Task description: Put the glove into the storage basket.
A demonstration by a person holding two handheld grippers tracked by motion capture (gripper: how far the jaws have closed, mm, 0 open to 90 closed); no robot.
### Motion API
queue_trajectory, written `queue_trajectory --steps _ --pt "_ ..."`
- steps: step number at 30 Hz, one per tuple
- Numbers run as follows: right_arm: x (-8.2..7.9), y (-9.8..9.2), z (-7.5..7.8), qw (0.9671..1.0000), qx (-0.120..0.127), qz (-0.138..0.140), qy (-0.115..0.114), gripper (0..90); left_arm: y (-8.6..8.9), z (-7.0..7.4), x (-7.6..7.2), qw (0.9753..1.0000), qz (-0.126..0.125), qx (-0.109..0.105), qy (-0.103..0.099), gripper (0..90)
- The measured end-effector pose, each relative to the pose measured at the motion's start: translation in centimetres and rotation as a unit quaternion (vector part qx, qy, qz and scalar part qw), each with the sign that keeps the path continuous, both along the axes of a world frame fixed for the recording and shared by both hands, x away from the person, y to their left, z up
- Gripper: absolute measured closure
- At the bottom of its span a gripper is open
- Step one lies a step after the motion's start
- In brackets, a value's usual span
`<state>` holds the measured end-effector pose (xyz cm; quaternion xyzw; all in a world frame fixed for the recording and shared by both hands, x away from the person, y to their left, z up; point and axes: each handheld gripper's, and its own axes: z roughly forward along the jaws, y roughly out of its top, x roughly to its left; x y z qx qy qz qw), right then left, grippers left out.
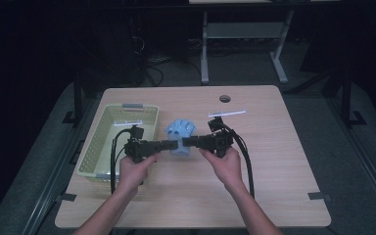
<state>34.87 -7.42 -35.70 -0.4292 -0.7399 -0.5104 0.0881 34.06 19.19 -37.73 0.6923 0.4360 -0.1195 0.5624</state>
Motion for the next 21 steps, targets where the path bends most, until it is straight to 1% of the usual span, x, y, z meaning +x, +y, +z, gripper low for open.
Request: queue_trajectory --steps 2,3,5,7,10,11,12,13,14,15,17,18,19,21 --pt "0.1 0.2 0.2 1.0000 -0.001 0.003 -0.004 77.5 0.2 0.2 0.1 1.0000 0.001 -0.001 0.001 72.2" --pt "0.1 0.4 0.3 1.0000 0.000 0.001 0.000 77.5 0.4 0.2 0.1 1.0000 0.002 -0.001 0.000 72.2" --pt "0.3 0.7 0.4 1.0000 -0.002 0.003 -0.002 77.5 0.7 0.4 0.2 1.0000 0.004 -0.002 -0.001 72.2" --pt "0.4 0.9 0.6 1.0000 -0.003 0.005 -0.008 77.5 1.0 0.6 0.2 1.0000 0.007 -0.003 -0.001 72.4" --pt "0.4 1.4 0.9 1.0000 -0.003 0.005 -0.008 77.5 1.4 0.8 0.2 1.0000 0.008 -0.002 -0.005 72.5" --pt "0.5 1.5 0.9 0.9999 -0.002 0.006 -0.012 77.5 1.5 0.8 0.2 0.9999 0.007 -0.001 -0.008 72.6" --pt "0.4 1.6 1.0 0.9999 -0.001 0.006 -0.011 77.5 1.6 0.9 0.1 0.9999 0.010 -0.004 -0.006 72.6" --pt "0.4 1.8 1.0 0.9999 -0.001 0.006 -0.012 77.5 1.8 0.9 0.2 0.9999 0.007 -0.002 -0.008 72.6" --pt "0.5 1.9 1.0 0.9998 -0.003 0.009 -0.017 77.5 1.9 0.9 0.1 0.9999 0.010 -0.003 -0.006 72.7" --pt "0.4 2.1 1.1 0.9999 -0.001 0.008 -0.012 77.5 2.1 1.0 0.1 0.9999 0.009 -0.003 -0.006 72.7" --pt "0.5 2.3 1.1 0.9998 -0.003 0.011 -0.015 77.5 2.3 1.0 0.1 0.9999 0.012 -0.002 -0.007 72.8" --pt "0.5 2.4 1.2 0.9998 -0.004 0.012 -0.013 77.6 2.5 1.0 0.1 0.9999 0.011 -0.001 -0.007 72.8" --pt "0.5 2.6 1.2 0.9998 -0.003 0.012 -0.014 77.5 2.6 1.1 0.1 0.9999 0.013 -0.002 -0.005 72.8" --pt "0.6 2.9 1.3 0.9998 -0.005 0.015 -0.016 77.5 2.9 1.1 0.1 0.9999 0.013 -0.004 -0.007 72.9"
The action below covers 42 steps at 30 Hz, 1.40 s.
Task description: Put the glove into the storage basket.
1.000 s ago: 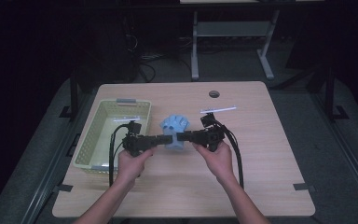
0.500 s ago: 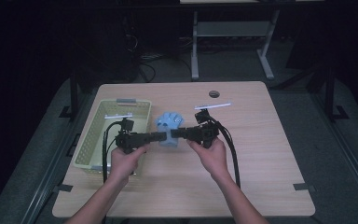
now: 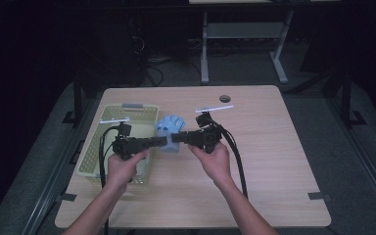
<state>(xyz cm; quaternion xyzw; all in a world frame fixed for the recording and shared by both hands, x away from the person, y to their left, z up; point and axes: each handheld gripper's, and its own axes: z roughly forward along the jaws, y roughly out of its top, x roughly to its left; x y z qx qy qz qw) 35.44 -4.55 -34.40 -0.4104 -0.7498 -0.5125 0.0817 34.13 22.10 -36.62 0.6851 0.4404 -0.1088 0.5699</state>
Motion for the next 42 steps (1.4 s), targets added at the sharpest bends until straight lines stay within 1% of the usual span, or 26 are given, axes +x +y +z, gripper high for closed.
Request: queue_trajectory --steps 4,7,8,11,12,13,14,15,17,18,26,30,36,42 --pt "0.1 0.5 0.1 1.0000 0.008 0.002 0.000 77.5 0.6 0.1 0.0 1.0000 0.000 -0.003 0.001 72.9" --pt "0.2 0.9 0.2 1.0000 0.007 0.005 0.000 77.5 1.0 0.0 0.0 1.0000 -0.002 -0.004 0.002 72.9" --pt "0.2 1.0 0.2 1.0000 0.006 0.007 -0.002 77.5 1.2 0.0 0.0 1.0000 -0.001 -0.004 0.005 72.9" --pt "0.3 1.5 0.1 0.9999 0.005 0.011 -0.003 77.5 1.6 0.0 0.0 1.0000 0.001 -0.004 0.003 72.9" --pt "0.3 1.7 0.2 0.9999 0.007 0.010 0.002 77.5 1.8 0.0 0.0 1.0000 0.001 -0.003 0.002 72.9" --pt "0.3 1.8 0.1 0.9999 0.007 0.011 -0.001 77.5 1.9 0.1 -0.1 1.0000 0.004 -0.005 0.005 72.9" --pt "0.4 2.0 0.2 0.9999 0.006 0.013 -0.002 77.5 2.1 0.0 0.0 1.0000 0.002 -0.005 0.001 72.9" --pt "0.4 2.1 0.2 0.9999 0.007 0.014 -0.002 77.5 2.2 0.1 -0.1 1.0000 0.004 -0.006 0.004 72.9" --pt "0.4 2.4 0.3 0.9998 0.012 0.017 0.001 77.5 2.5 0.1 -0.1 1.0000 0.002 -0.005 0.004 72.9" --pt "0.5 2.4 0.2 0.9998 0.011 0.019 -0.002 77.5 2.6 0.1 -0.1 1.0000 0.002 -0.005 0.003 72.9" --pt "0.5 3.4 0.1 0.9996 0.010 0.026 -0.002 77.5 3.6 0.1 -0.3 1.0000 0.005 -0.005 0.005 72.9" --pt "0.6 3.9 0.0 0.9995 0.014 0.029 0.002 77.5 4.2 0.2 -0.3 1.0000 0.008 0.001 0.006 73.0" --pt "0.8 4.7 -0.1 0.9994 0.016 0.031 0.001 77.5 4.8 0.2 -0.4 0.9999 0.013 0.001 0.007 72.9" --pt "1.0 5.5 -0.1 0.9992 0.018 0.035 0.002 77.5 5.7 0.3 -0.4 0.9998 0.016 0.006 0.006 73.0"
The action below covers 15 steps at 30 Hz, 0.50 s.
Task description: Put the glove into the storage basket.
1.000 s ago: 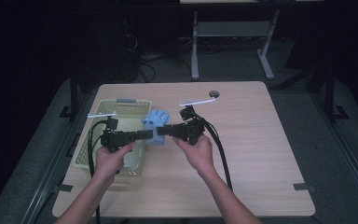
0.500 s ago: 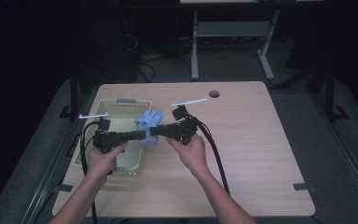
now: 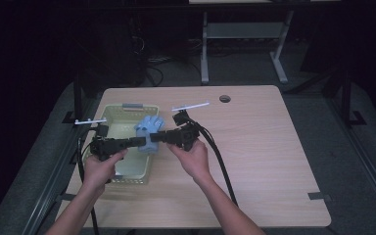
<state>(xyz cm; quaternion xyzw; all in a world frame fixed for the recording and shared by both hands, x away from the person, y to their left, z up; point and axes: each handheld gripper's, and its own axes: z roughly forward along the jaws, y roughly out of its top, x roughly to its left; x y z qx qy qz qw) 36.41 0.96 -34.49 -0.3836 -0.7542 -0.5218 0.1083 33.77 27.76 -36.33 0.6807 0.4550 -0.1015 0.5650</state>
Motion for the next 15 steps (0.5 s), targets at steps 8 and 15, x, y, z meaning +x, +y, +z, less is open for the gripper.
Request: queue_trajectory --steps 8,15 --pt "0.7 1.5 -0.3 0.9999 0.002 0.016 0.000 77.5 1.5 -0.1 0.0 0.9999 0.012 -0.001 0.007 73.1" --pt "1.2 3.0 -0.4 0.9997 0.004 0.023 0.002 77.5 3.0 -0.3 0.1 0.9998 0.017 -0.003 0.009 73.2"
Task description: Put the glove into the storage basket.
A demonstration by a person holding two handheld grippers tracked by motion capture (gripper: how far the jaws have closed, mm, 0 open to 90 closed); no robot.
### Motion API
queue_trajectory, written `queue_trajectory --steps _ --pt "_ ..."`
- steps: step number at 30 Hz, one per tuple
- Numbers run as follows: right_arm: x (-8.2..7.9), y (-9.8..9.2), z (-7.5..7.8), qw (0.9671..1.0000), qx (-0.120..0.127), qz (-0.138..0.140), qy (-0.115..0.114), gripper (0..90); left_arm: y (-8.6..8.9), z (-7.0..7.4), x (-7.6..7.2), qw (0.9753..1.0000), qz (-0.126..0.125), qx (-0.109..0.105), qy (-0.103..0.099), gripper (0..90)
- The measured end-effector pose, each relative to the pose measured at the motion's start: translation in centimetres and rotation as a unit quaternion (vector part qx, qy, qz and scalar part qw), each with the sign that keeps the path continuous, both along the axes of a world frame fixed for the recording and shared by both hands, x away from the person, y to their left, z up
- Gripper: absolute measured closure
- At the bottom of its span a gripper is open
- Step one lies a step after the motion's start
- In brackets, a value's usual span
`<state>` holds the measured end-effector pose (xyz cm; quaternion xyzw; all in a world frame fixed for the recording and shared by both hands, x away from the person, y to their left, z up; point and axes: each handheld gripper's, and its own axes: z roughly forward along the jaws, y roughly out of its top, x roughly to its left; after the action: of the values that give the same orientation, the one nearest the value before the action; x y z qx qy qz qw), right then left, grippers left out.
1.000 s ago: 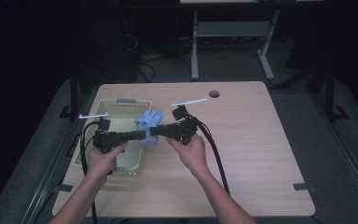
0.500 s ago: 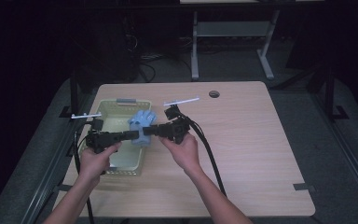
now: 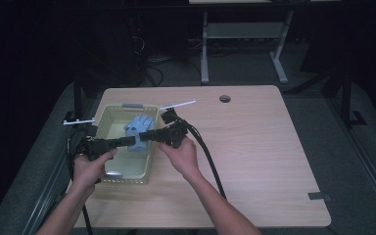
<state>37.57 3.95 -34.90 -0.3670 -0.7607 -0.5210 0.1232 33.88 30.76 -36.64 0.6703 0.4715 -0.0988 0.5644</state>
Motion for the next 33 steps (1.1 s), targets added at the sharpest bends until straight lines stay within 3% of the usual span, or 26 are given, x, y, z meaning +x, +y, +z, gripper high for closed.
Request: queue_trajectory --steps 6,11,22,29,33 --pt "0.2 0.9 -0.2 1.0000 0.004 0.005 0.002 77.5 0.9 -0.1 0.0 0.9999 0.005 -0.008 0.004 73.3" --pt "0.4 1.6 -0.3 1.0000 -0.004 0.007 -0.004 77.6 1.5 -0.3 0.2 0.9999 0.006 0.000 0.009 73.4" --pt "1.2 3.3 -1.7 0.9998 0.007 0.009 0.014 77.5 3.2 -1.2 0.6 0.9995 0.017 0.002 0.027 73.5" --pt "1.5 4.2 -2.6 0.9996 0.010 0.009 0.023 77.5 3.8 -1.4 0.8 0.9988 0.024 0.019 0.038 73.9" --pt "1.7 4.8 -3.2 0.9995 0.006 0.008 0.029 77.4 4.0 -1.7 1.0 0.9980 0.025 0.040 0.043 74.0"
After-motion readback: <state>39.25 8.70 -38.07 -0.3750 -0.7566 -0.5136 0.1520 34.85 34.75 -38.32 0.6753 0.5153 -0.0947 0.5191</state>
